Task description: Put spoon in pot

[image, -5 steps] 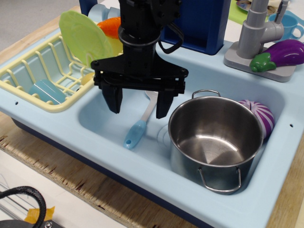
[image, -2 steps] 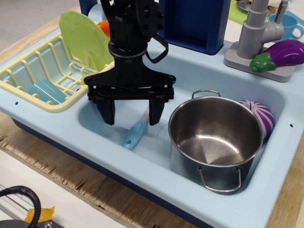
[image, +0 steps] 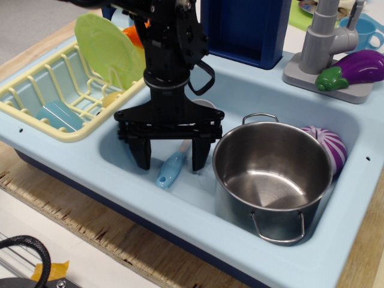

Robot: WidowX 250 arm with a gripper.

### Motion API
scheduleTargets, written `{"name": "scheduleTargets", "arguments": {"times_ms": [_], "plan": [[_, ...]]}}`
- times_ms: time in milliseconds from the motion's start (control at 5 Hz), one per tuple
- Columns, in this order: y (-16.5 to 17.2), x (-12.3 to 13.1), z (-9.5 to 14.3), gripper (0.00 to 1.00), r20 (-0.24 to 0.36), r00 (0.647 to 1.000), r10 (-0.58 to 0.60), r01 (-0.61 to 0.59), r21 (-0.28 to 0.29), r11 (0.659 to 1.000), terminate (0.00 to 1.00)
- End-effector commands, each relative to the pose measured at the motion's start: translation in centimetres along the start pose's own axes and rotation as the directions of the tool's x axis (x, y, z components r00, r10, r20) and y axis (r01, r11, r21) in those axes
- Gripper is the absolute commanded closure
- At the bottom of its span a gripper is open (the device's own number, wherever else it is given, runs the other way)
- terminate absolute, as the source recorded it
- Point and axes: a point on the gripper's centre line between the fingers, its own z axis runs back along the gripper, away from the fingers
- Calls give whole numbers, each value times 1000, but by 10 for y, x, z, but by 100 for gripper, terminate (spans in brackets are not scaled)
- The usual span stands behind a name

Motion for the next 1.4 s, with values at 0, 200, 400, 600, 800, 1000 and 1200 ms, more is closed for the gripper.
{"name": "scheduleTargets", "arguments": {"times_ms": [0, 200, 400, 600, 800, 1000, 1200], "plan": [[-6, 2, -11, 0, -8, 1000, -14, 14, -16, 1000, 0], [-10, 2, -15, 100, -7, 1000, -31, 31, 6, 1000, 0], [-12, 4, -9, 100, 0, 999, -36, 35, 20, 999, 0], [-10, 2, -2, 100, 19, 999, -40, 39, 28, 999, 0], [-5, 4, 26, 100, 81, 995, -62, 55, 86, 995, 0], [-2, 4, 55, 100, 170, 979, -109, 87, 132, 987, 0], [-8, 10, 86, 100, 249, 956, -153, 111, 173, 979, 0]]}}
